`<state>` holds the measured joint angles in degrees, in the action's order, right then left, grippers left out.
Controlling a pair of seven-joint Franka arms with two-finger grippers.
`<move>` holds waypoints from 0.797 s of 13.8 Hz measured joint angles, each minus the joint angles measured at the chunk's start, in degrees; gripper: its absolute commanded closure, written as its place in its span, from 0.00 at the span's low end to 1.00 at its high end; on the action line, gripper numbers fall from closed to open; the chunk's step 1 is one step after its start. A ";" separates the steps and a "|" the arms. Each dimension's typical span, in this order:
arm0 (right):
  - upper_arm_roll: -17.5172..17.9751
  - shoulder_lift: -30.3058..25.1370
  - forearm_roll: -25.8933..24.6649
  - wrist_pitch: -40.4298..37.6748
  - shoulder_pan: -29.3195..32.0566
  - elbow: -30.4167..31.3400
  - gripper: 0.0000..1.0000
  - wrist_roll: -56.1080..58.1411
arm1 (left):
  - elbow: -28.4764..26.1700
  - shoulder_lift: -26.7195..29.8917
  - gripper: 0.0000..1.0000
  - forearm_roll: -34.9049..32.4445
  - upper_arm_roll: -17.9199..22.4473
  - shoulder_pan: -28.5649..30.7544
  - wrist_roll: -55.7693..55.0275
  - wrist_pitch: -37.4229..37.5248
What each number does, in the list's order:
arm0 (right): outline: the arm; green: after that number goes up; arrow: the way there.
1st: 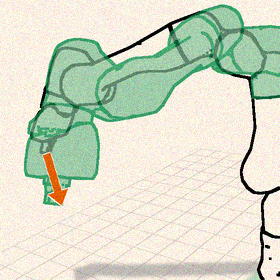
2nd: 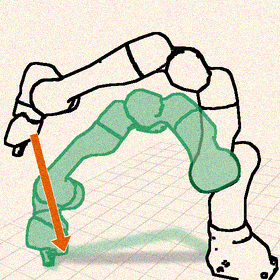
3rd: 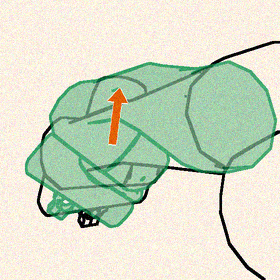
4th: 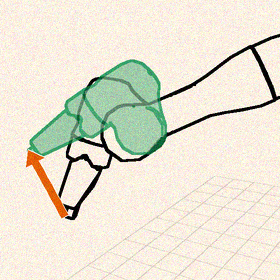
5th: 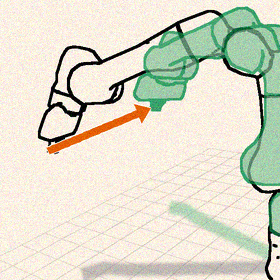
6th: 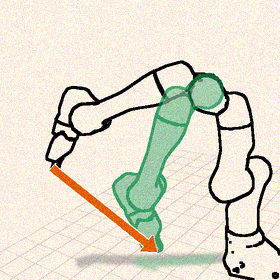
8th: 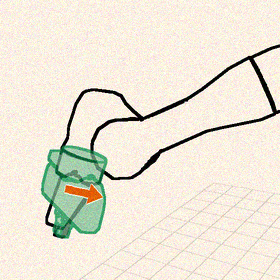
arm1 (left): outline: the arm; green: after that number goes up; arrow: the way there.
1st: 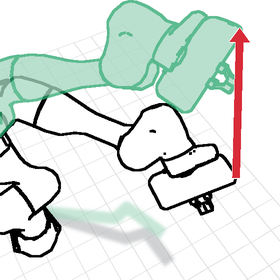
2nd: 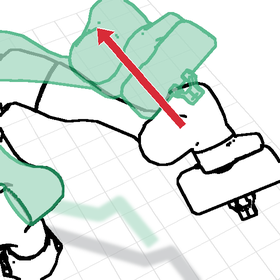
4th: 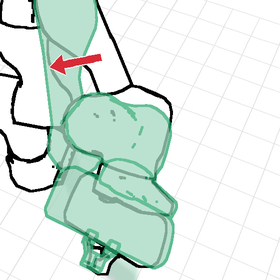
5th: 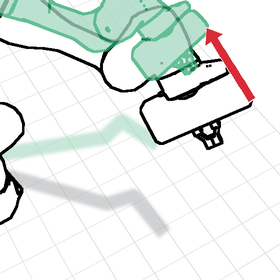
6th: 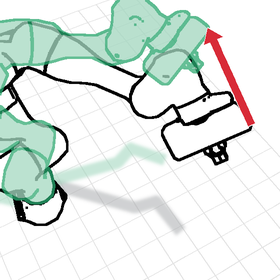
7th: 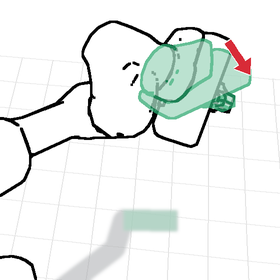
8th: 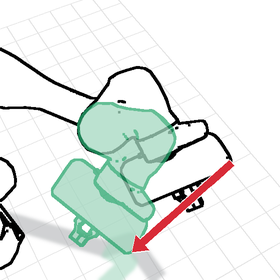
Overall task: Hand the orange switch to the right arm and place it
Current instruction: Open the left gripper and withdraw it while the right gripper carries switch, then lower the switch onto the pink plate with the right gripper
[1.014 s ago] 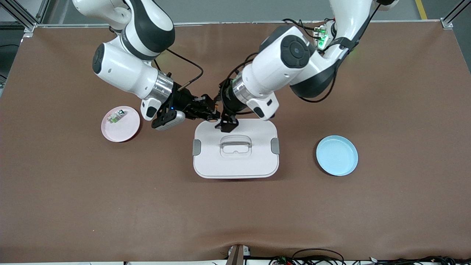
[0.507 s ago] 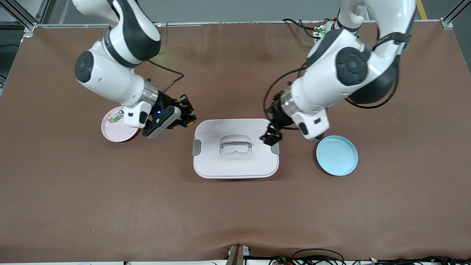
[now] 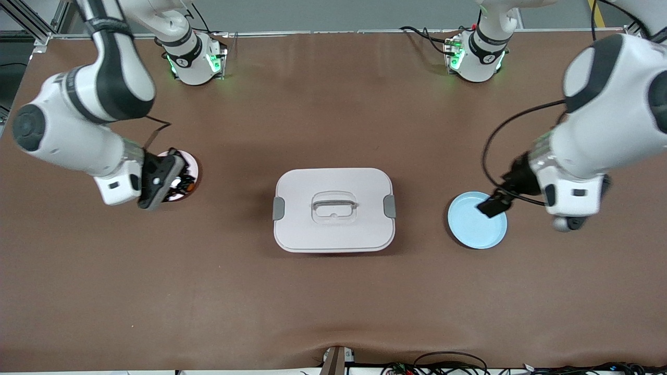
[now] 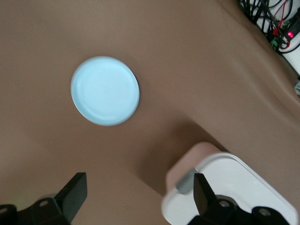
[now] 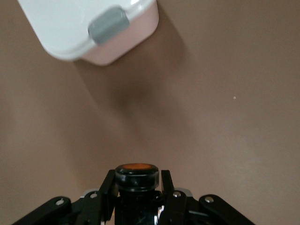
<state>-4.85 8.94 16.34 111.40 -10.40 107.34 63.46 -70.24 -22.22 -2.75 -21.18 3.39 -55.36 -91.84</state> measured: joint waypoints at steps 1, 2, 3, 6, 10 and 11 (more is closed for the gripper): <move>-0.03 -0.09 -0.03 0.08 2.04 1.13 1.00 4.62 | 0.00 0.49 0.00 -1.67 0.01 1.71 4.97 0.20; -0.03 -0.22 -0.06 0.55 3.87 2.53 1.00 9.11 | 0.00 1.11 0.00 -3.35 0.01 3.36 10.07 0.36; -0.02 -0.41 -0.07 1.69 5.32 4.11 1.00 13.11 | -0.01 1.67 0.00 -4.55 0.01 4.68 14.95 0.49; 0.01 -1.44 -0.07 7.67 7.84 10.51 1.00 21.57 | -0.02 3.26 0.00 -5.49 -0.10 8.87 27.61 0.90; 0.10 -1.93 0.71 15.09 9.23 18.18 1.00 29.42 | -0.04 4.90 0.00 -5.50 -0.16 13.74 37.57 2.80; 0.11 -1.95 2.07 16.73 9.76 20.08 1.00 31.81 | -0.07 5.33 0.00 -5.50 -0.18 13.74 38.02 3.64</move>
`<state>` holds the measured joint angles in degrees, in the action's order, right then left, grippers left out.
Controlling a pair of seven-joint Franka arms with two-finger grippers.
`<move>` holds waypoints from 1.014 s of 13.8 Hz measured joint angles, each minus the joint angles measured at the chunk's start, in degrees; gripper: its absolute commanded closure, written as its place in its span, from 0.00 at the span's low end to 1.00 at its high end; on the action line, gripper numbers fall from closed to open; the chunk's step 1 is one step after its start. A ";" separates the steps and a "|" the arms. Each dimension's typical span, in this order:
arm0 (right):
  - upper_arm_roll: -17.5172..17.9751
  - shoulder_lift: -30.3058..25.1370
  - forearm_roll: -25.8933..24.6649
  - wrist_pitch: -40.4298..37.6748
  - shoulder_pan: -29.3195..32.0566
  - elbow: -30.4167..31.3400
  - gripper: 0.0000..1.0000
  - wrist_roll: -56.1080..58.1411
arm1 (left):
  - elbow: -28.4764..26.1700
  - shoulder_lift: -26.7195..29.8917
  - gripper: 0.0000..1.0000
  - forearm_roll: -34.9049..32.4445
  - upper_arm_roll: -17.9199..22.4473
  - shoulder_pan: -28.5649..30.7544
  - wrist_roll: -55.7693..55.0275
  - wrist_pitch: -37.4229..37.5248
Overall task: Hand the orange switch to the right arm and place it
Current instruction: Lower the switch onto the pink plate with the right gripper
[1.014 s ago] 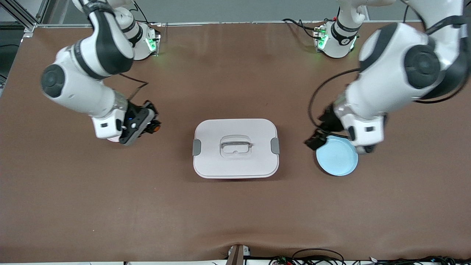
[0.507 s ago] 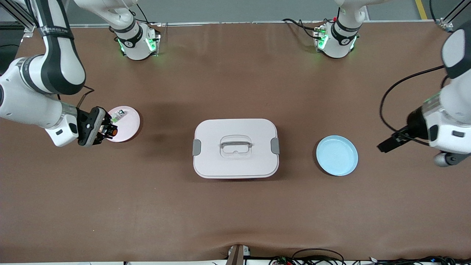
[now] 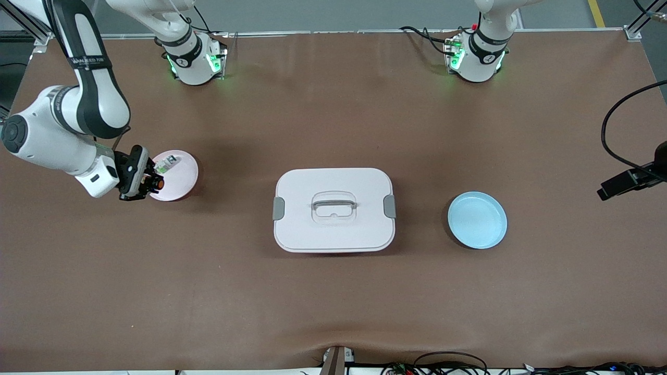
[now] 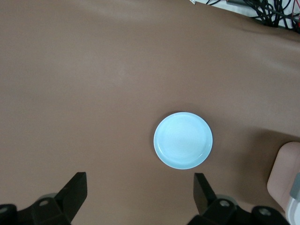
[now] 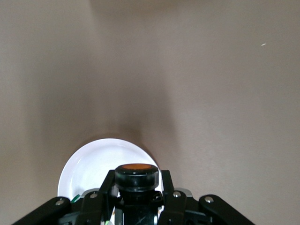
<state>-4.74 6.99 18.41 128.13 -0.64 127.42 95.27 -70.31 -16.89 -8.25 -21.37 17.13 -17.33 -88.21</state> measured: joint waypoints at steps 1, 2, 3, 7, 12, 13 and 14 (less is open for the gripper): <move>0.00 -0.01 1.70 1.56 0.61 1.83 1.00 3.07 | -0.11 0.56 0.00 0.00 -0.07 -0.21 0.34 0.73; 0.00 -0.01 3.15 2.49 1.26 3.33 1.00 6.13 | -0.60 1.34 0.00 0.00 -0.02 -0.58 0.54 1.15; 0.00 -0.02 4.35 3.07 1.91 4.64 1.00 8.75 | -1.56 2.31 0.00 0.00 0.45 -1.31 0.70 1.44; 0.03 -0.02 7.48 10.32 2.77 11.48 1.00 16.66 | -11.66 9.97 0.00 0.94 11.44 -12.42 1.49 -1.23; 0.93 -0.02 7.52 19.57 1.67 16.03 1.00 17.95 | -20.23 17.73 0.00 3.67 19.01 -19.01 2.51 -2.17; 1.12 0.01 7.62 21.05 1.00 16.66 1.00 17.94 | -20.51 18.29 0.00 3.73 18.97 -19.00 2.69 -2.22; 1.25 0.09 8.07 21.81 0.29 17.11 1.00 17.92 | -20.64 18.57 0.00 3.76 18.87 -19.05 2.74 -2.44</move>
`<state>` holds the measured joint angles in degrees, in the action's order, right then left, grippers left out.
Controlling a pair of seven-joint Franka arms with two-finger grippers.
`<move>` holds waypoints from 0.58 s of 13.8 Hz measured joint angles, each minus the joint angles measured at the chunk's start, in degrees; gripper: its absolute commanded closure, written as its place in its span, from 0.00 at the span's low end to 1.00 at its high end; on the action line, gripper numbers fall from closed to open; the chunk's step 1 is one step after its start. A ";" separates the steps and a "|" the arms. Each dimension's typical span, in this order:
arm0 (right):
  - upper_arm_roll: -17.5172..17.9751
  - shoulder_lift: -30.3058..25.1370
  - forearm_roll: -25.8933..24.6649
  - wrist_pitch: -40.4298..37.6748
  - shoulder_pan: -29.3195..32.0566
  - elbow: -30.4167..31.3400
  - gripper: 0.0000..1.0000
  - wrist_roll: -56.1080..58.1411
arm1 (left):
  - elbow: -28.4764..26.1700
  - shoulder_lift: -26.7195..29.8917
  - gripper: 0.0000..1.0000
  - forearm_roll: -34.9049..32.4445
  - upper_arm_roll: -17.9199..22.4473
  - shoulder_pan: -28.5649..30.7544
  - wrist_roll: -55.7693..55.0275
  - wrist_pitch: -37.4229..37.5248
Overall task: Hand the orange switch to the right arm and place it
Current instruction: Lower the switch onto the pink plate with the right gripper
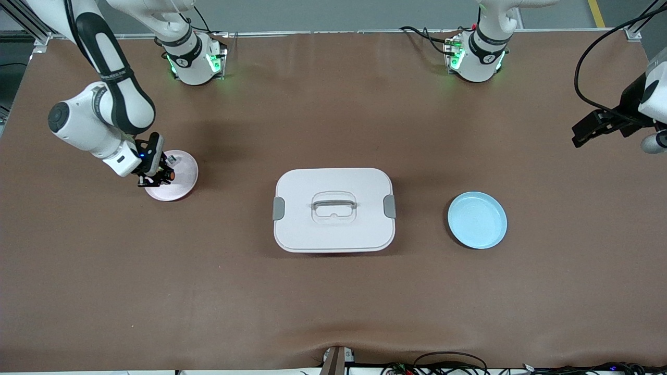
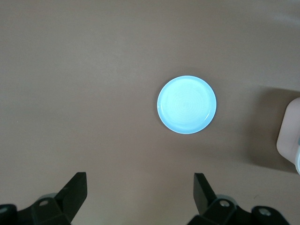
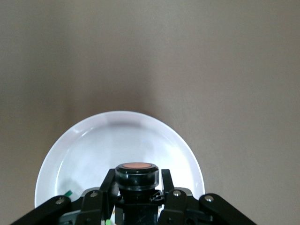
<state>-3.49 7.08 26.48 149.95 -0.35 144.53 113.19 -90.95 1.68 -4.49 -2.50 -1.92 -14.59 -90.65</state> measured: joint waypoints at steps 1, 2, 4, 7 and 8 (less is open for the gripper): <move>0.08 0.17 0.67 0.25 -0.56 0.27 1.00 0.00 | -0.12 0.07 0.00 0.00 -0.14 -0.11 0.03 -0.43; 0.09 0.46 1.18 0.43 -0.90 0.41 1.00 0.00 | -0.33 0.05 0.00 0.01 -0.32 -0.24 0.03 -0.84; 0.07 1.45 1.97 1.23 -1.02 0.60 1.00 0.07 | -0.80 0.05 0.00 0.01 -0.60 -0.38 0.03 -1.37; 0.06 3.45 8.85 1.47 -1.03 0.62 1.00 5.04 | -0.94 0.05 0.00 0.01 -0.73 -0.43 0.03 -1.46; 0.05 4.36 12.86 1.53 -1.02 0.62 1.00 8.35 | -0.94 0.05 0.00 0.01 -0.87 -0.43 0.03 -1.45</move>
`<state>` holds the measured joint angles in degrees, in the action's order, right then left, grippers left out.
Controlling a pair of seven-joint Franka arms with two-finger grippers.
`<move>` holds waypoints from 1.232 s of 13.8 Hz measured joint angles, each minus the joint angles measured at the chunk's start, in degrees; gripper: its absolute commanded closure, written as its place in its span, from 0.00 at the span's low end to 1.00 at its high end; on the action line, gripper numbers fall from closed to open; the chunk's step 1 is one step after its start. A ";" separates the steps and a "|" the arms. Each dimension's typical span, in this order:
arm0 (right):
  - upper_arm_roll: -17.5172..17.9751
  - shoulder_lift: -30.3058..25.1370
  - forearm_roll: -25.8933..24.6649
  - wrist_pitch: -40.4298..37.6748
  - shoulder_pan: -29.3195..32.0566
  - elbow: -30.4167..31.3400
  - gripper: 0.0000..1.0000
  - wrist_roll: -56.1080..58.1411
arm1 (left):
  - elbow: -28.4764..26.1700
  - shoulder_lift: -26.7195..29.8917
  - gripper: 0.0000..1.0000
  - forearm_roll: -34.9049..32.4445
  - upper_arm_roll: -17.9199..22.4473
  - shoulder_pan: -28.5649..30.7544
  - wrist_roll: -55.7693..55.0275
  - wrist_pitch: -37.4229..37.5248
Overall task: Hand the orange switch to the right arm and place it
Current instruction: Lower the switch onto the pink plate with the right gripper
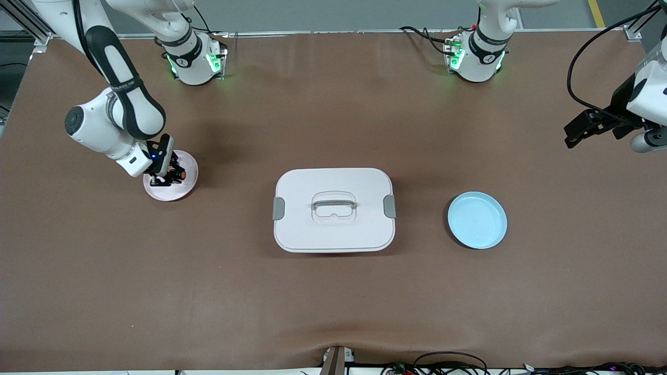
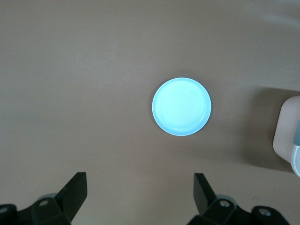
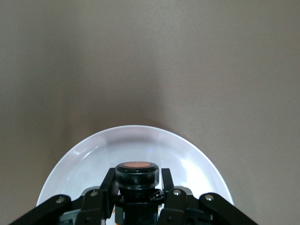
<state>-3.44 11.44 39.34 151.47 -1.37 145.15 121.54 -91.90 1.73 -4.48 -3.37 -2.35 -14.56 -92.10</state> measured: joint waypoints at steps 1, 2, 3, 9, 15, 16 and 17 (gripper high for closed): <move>0.00 1.01 3.97 0.06 -0.01 -0.03 1.00 3.36 | -0.01 0.00 0.00 0.00 -0.17 0.00 0.00 0.00; 0.00 2.10 7.47 0.09 -0.05 -0.15 1.00 6.37 | -0.02 0.00 0.00 0.00 -0.30 0.00 0.00 0.00; 0.01 3.03 9.85 0.10 -0.20 -0.40 1.00 8.36 | -0.03 0.00 0.00 0.00 -0.35 0.00 0.00 0.00; 0.00 3.79 12.46 0.13 -1.39 -1.69 0.00 8.96 | -0.08 0.00 0.00 0.00 -0.46 0.00 0.00 0.00; -0.12 3.75 12.68 -0.44 -1.39 -3.54 0.00 9.27 | -0.08 0.00 0.00 0.00 -0.47 0.09 0.00 0.00; -0.28 3.74 12.68 -0.90 -1.39 -3.87 0.00 9.39 | -0.08 0.00 0.00 0.00 -0.47 0.14 0.00 0.00; -0.53 3.74 12.61 -1.80 -1.39 -4.26 0.00 9.45 | -0.08 0.00 0.00 0.00 -0.47 0.18 0.00 0.00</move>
<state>-3.97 15.17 51.94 149.67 -2.76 140.89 131.00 -91.98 1.73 -4.48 -3.84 -2.18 -14.56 -92.11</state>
